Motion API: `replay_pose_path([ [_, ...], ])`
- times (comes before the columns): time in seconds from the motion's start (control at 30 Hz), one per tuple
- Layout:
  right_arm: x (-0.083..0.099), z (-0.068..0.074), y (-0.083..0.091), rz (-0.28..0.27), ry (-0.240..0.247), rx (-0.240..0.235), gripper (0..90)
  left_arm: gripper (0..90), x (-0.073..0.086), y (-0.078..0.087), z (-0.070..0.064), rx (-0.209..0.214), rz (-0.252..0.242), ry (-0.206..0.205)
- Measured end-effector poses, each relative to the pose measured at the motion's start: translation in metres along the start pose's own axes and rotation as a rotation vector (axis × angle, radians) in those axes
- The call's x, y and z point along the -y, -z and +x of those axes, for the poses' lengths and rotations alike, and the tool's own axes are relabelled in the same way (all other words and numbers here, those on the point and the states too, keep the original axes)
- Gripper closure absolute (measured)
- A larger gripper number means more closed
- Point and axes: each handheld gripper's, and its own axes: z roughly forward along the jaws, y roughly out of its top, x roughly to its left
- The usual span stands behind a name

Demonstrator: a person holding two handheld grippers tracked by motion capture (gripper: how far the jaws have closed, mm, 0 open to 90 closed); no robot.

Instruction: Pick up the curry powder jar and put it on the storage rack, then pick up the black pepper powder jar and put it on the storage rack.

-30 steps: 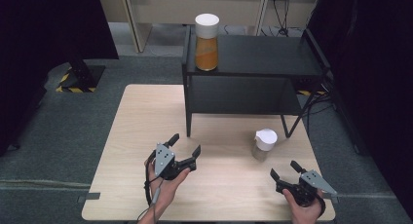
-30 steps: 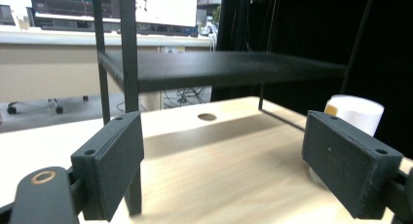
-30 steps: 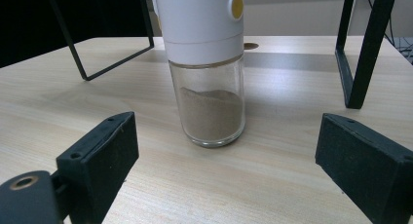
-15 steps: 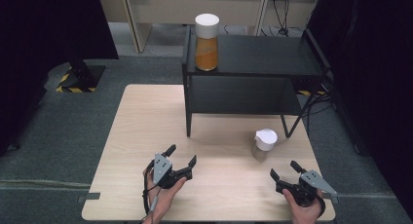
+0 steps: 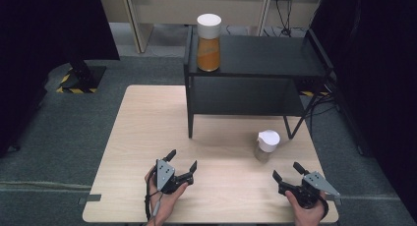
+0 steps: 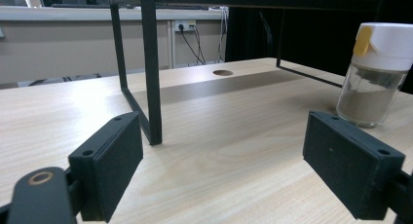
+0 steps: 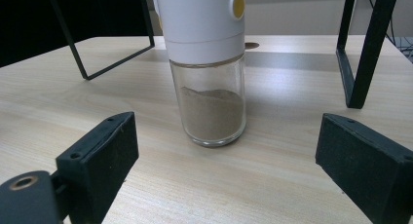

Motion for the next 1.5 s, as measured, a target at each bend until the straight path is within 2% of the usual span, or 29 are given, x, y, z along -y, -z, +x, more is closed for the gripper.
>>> replay_pose_path([
  [0.2, -0.0004, -0.0003, -0.0003, 0.002, 0.000, -0.001, 8.5, 14.1, 0.0034, -0.0005, 0.0013, -0.001, 0.020, -0.003],
  [1.5, -0.0009, -0.0005, -0.0011, 0.004, -0.003, -0.003, 8.3, 13.5, 0.0044, -0.0003, 0.0024, 0.009, 0.014, -0.001],
])
